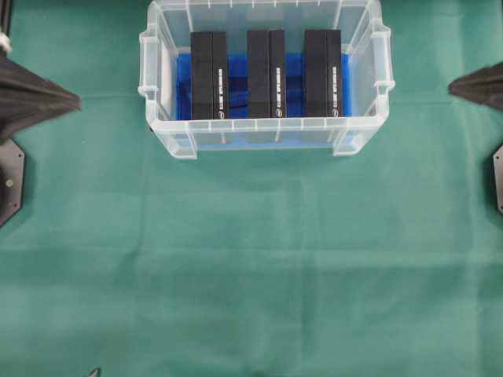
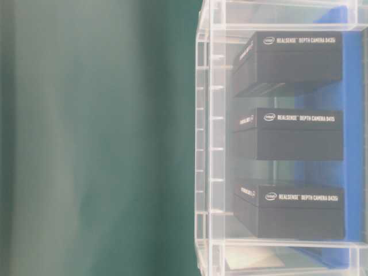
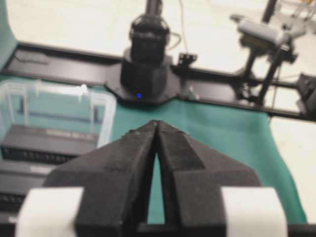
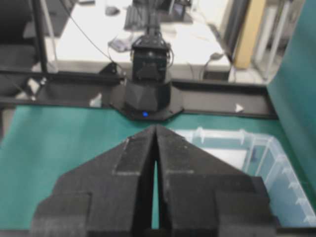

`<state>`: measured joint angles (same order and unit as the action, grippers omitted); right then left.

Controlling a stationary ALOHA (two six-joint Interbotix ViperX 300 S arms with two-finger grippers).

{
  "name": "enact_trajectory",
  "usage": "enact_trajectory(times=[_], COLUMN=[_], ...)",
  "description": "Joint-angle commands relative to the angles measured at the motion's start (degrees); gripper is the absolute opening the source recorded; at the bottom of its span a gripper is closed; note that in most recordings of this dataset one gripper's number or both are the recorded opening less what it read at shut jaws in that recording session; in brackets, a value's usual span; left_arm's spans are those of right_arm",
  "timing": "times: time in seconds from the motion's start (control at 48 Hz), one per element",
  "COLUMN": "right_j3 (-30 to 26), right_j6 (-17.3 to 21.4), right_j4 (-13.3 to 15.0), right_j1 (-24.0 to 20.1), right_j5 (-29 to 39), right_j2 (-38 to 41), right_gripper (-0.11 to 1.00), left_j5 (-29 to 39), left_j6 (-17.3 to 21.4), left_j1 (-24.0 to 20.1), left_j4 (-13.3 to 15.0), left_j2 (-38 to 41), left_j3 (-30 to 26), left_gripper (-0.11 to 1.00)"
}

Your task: Take the box out of the case with both arms.

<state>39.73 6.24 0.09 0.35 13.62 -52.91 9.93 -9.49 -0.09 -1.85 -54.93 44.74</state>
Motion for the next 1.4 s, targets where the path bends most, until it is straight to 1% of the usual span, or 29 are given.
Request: enact_trajectory(times=[0.0, 0.125, 0.25, 0.334, 0.479, 0.542, 0.605, 0.709, 0.792, 0.917, 0.938, 1.063, 1.084, 1.167, 1.251, 1.313, 1.376], right_j3=[-6.1, -12.7, -17.6, -19.2, -19.6, -19.7, -19.9, -21.2, -22.6, -24.4, -24.6, -25.2, -25.2, -25.1, -25.0, -25.0, -25.0], right_j6=[0.7, 1.2, 1.3, 1.3, 1.3, 1.4, 1.6, 2.6, 4.1, 6.6, 6.9, 9.1, 9.4, 10.1, 10.5, 10.5, 10.6], right_j4=[0.0, 0.1, 0.2, 0.3, 0.7, 0.7, 0.6, 0.7, 0.7, 0.7, 0.7, 0.7, 0.7, 0.7, 0.7, 0.8, 1.0], right_j1=[0.4, 0.7, 0.7, 0.8, 0.8, 0.8, 0.8, 0.8, 0.8, 0.8, 0.8, 0.8, 0.8, 0.8, 0.8, 0.8, 0.8], right_j5=[3.5, 7.8, 10.8, 12.7, 15.8, 17.8, 21.4, 31.1, 39.6, 53.5, 55.7, 69.3, 72.5, 80.1, 84.0, 83.7, 83.2], right_j2=[1.6, 3.7, 5.4, 5.8, 5.7, 5.8, 5.9, 6.9, 8.1, 10.2, 10.5, 12.7, 13.3, 14.4, 14.9, 14.8, 14.8], right_gripper=[0.0, 0.0, 0.0, 0.0, 0.0, 0.0, 0.0, 0.0, 0.0, 0.0, 0.0, 0.0, 0.0, 0.0, 0.0, 0.0, 0.0], left_j5=[5.0, 10.5, 13.0, 13.6, 14.4, 16.1, 18.5, 24.9, 32.4, 45.4, 48.9, 62.8, 64.8, 72.0, 77.3, 78.8, 78.9], left_j6=[0.1, 0.3, 0.3, 0.3, 0.4, 0.3, 0.2, 0.1, 0.0, -0.3, -0.3, -0.6, -0.6, -0.6, -0.6, -0.6, -0.7], left_j1=[0.0, -0.1, -0.1, -0.1, -0.1, -0.1, -0.1, -0.1, -0.1, -0.1, -0.1, 0.0, 0.0, 0.1, 0.1, 0.1, 0.1], left_j4=[-0.6, -0.8, -0.8, -0.7, -0.7, -0.7, -0.7, -0.6, -0.5, -0.3, -0.2, -0.2, -0.2, -0.2, -0.2, -0.2, -0.2], left_j2=[1.0, 1.8, 2.3, 2.2, 2.3, 2.5, 2.6, 3.1, 3.9, 5.7, 6.2, 9.0, 9.4, 11.0, 12.2, 12.6, 12.6], left_j3=[-6.4, -12.5, -15.5, -16.2, -16.2, -16.3, -16.6, -18.1, -19.9, -22.1, -22.5, -23.9, -24.1, -24.8, -25.3, -25.4, -25.5], left_gripper=[0.0, 0.0, 0.0, 0.0, 0.0, 0.0, 0.0, 0.0, 0.0, 0.0, 0.0, 0.0, 0.0, 0.0, 0.0, 0.0, 0.0])
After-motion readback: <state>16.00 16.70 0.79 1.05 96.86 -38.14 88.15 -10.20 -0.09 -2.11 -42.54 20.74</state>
